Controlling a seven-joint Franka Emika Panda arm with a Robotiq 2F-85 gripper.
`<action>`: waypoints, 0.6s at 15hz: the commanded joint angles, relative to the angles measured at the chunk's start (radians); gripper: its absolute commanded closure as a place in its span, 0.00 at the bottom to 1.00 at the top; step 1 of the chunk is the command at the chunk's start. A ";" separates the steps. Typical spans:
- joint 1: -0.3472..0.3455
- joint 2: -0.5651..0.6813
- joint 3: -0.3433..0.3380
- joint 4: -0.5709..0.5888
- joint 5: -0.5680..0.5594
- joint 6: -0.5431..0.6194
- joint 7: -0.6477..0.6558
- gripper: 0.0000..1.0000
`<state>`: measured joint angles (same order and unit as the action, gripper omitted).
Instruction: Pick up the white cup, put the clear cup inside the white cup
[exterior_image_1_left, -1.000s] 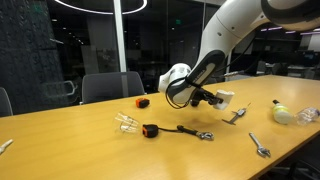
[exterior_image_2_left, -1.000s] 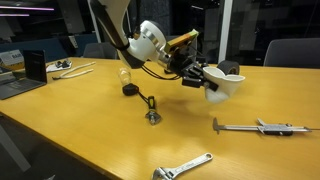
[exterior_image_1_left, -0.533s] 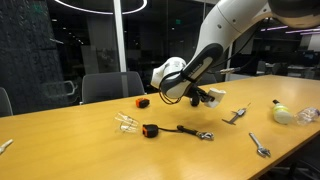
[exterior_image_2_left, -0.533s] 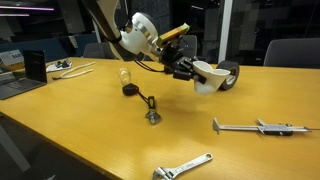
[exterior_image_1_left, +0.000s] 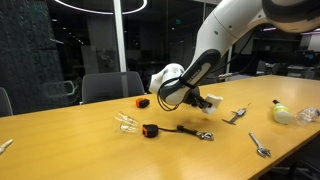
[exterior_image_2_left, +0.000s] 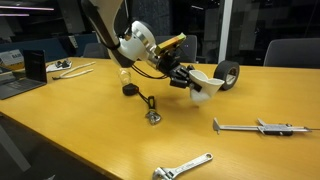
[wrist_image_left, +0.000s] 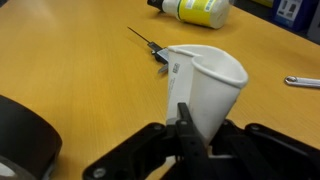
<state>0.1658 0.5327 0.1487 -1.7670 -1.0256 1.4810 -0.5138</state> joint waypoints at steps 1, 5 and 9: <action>-0.011 0.019 0.011 0.007 0.007 0.006 -0.020 0.84; -0.010 0.035 0.009 0.009 0.001 -0.001 -0.022 0.84; -0.008 0.045 0.009 0.008 -0.002 -0.006 -0.024 0.85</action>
<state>0.1651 0.5732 0.1488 -1.7672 -1.0256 1.4818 -0.5170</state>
